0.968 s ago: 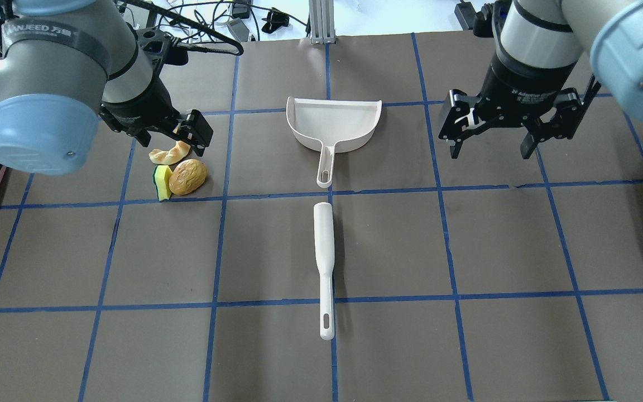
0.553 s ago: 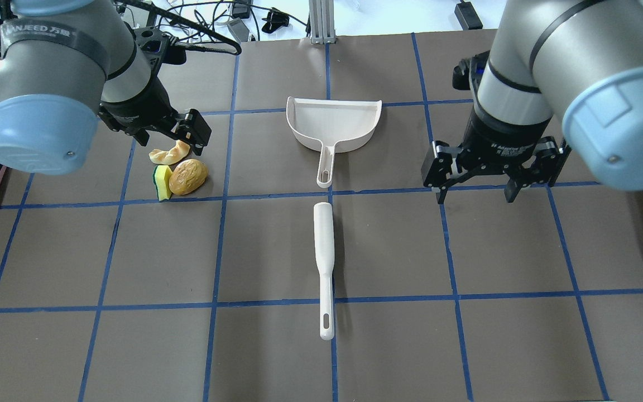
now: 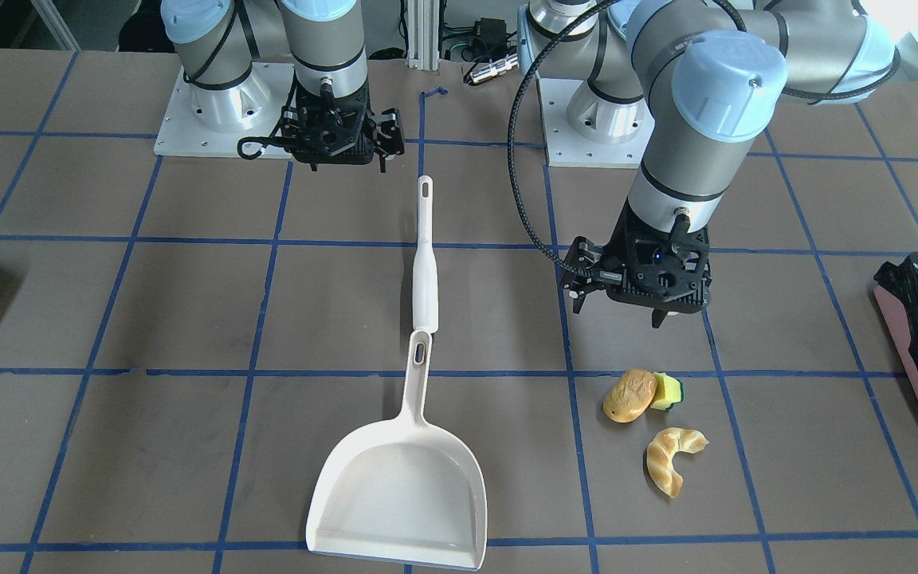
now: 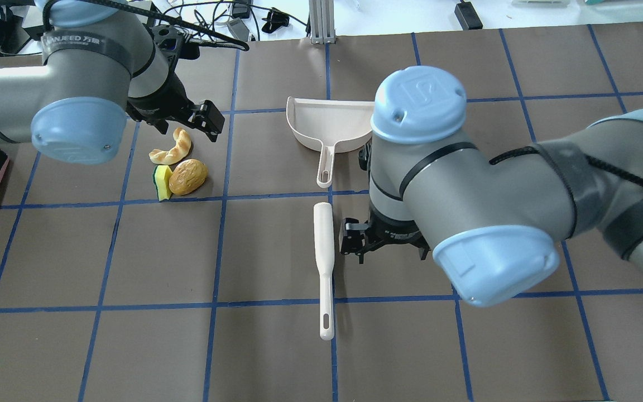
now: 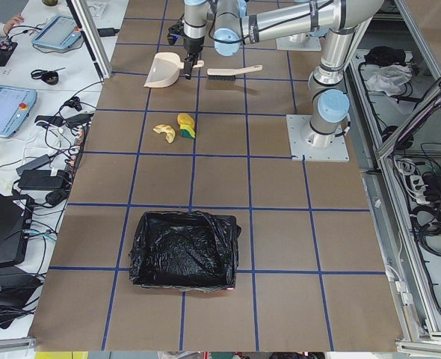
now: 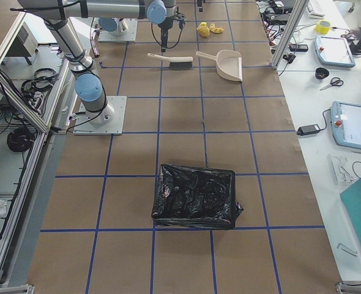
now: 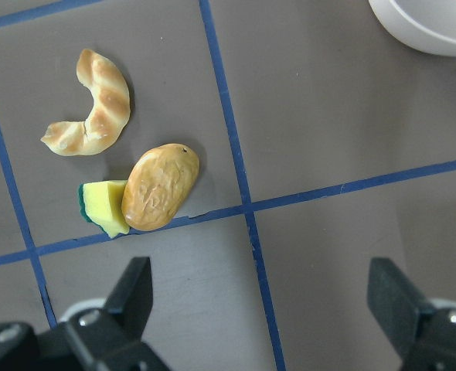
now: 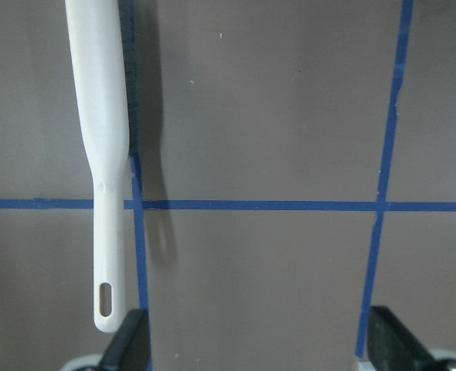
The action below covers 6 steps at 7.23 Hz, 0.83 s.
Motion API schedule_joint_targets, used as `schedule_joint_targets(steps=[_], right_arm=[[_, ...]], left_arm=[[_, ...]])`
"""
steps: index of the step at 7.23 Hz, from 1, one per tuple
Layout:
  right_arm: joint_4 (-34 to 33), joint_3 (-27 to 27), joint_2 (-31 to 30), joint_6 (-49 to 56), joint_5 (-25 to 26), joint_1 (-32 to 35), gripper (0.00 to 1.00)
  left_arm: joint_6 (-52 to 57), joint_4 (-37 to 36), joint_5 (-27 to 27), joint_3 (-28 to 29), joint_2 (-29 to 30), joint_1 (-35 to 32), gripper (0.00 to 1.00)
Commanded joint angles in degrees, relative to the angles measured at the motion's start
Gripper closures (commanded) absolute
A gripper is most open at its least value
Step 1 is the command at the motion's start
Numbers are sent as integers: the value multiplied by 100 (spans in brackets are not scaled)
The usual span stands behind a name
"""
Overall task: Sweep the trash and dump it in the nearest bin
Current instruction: 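Grasp the white brush with the right gripper while the left grasps the dustpan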
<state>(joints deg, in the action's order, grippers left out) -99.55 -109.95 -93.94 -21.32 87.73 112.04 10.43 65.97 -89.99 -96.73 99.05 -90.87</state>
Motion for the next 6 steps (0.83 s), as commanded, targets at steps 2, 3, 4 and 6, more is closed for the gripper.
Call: schedule_joint_targets(steps=[2,3,4,6], right_arm=[[-1011,-351,585,-715,-152,721,1],[-1040,-404,866,-716,-238,801,5],[-1292,-518,1060,-724,-248,863,7],[-1994,-860,1307,-725,-248,1056,7]], left_arm=[[-427,-40,8,655,755,-80,0],[-880,-57,-27,769,965,-307,0],[-1154,-66,-36,1048,1298,-544,0],[-1699,-154,-27,1969,2071,-1097,0]])
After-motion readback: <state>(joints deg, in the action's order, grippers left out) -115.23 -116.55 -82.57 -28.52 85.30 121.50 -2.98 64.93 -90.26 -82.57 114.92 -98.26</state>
